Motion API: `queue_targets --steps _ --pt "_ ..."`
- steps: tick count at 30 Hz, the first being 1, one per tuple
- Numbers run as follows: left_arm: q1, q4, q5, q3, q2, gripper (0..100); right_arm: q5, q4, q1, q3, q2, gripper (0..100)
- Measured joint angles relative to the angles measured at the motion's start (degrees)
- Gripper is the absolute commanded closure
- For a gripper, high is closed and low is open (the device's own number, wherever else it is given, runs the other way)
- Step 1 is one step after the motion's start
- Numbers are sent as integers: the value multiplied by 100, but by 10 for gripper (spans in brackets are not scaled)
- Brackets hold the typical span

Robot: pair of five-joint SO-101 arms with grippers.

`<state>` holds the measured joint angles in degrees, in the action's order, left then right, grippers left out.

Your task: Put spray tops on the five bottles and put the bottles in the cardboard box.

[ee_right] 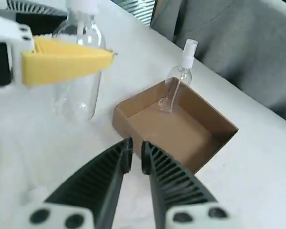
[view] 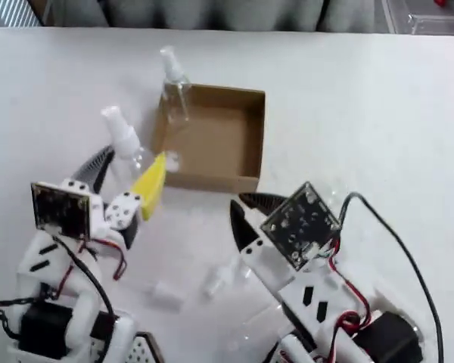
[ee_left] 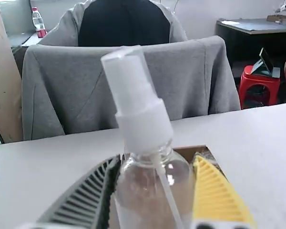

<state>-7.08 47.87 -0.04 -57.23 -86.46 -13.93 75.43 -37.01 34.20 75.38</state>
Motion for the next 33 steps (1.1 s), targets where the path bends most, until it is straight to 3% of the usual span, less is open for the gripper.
queue_targets --steps 10,13,17,21,26,33 --pt "9 -1196 0 0 879 977 0 -1442 387 2804 1248 982" --pt "9 -1380 88 0 1029 977 0 -2189 26 3420 1407 982" --pt "9 -1521 730 0 1187 977 0 -3367 -809 3859 1556 982" --pt "9 -1451 1116 185 1240 977 0 -4431 -1433 4202 1486 982" --pt "-97 -844 1143 853 1240 977 35 -5767 -1521 4554 1029 982" --pt "-607 -114 1143 1240 1231 978 484 -6787 -1556 4563 202 982"
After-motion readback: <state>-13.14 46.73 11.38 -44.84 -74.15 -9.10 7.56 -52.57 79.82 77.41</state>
